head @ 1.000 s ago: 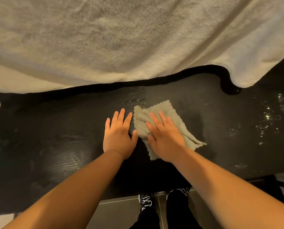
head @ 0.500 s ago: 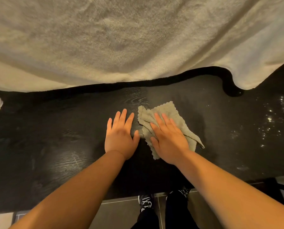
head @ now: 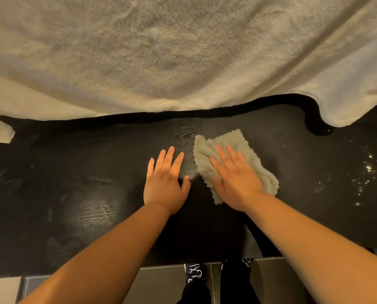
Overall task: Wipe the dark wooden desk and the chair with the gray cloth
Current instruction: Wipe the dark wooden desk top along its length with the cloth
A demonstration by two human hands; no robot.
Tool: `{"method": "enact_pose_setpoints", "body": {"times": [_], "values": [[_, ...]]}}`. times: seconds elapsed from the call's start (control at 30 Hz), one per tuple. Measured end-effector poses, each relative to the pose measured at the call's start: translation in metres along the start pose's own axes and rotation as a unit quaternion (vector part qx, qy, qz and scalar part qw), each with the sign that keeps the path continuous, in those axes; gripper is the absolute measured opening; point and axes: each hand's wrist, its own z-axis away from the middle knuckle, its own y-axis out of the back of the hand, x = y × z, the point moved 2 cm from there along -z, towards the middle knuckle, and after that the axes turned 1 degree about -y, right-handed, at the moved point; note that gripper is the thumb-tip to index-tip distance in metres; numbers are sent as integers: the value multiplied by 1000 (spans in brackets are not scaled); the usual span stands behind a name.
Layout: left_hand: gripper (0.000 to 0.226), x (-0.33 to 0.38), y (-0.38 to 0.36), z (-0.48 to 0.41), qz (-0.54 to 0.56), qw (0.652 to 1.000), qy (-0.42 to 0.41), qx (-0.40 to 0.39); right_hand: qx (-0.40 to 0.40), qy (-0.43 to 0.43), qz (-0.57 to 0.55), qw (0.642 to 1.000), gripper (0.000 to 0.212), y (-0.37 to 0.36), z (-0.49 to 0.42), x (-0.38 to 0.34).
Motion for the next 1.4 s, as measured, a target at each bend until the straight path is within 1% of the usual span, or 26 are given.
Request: {"method": "enact_pose_setpoints", "body": {"times": [0.1,0.17,0.27,0.37,0.47,0.53,0.6,0.7,0.77,0.83,0.9,0.93,1.0,1.07,1.13,1.17,1.23,1.37,1.4], "values": [[74,0,1,0,8,1000,0,7,-19,27,9,999,76,0,3,1],[73,1,0,-1,11,1000,2,8,-6,32,25,999,78,7,-22,12],[73,2,-2,-1,14,1000,2,12,17,-25,18,999,75,25,-70,27],[72,2,-1,-2,21,1000,3,9,18,-62,-6,998,70,28,-79,24],[72,1,2,-1,25,1000,1,16,19,-37,-12,999,71,12,-39,13],[68,0,6,-9,45,997,-6,56,6,-13,-3,1000,76,2,-12,6],[65,-2,10,-28,76,993,6,91,-11,6,-1,1000,80,1,-4,5],[71,2,16,-65,72,996,22,53,-10,27,17,999,85,13,-33,16],[74,3,13,-84,56,997,28,36,1,-5,16,1000,85,26,-74,30],[75,3,8,-92,40,998,47,25,18,-67,15,997,80,35,-110,40],[75,4,5,-95,10,998,56,20,29,-96,11,995,74,37,-123,39],[75,4,5,-95,0,998,54,18,24,-86,6,996,72,36,-119,35],[76,3,5,-93,-4,999,50,19,30,-27,9,999,70,27,-96,20],[78,3,7,-94,8,999,48,18,26,27,36,999,70,20,-71,8],[78,4,7,-94,11,999,50,11,2,51,52,997,71,19,-67,11],[78,4,6,-93,9,999,51,6,-7,54,38,998,71,23,-73,16],[78,4,5,-93,7,999,51,-4,4,41,23,999,71,36,-95,29],[76,4,5,-95,10,998,57,-1,9,-56,15,998,64,60,-145,33],[76,4,5,-95,10,998,58,0,9,-66,6,998,64,60,-147,28]]}}
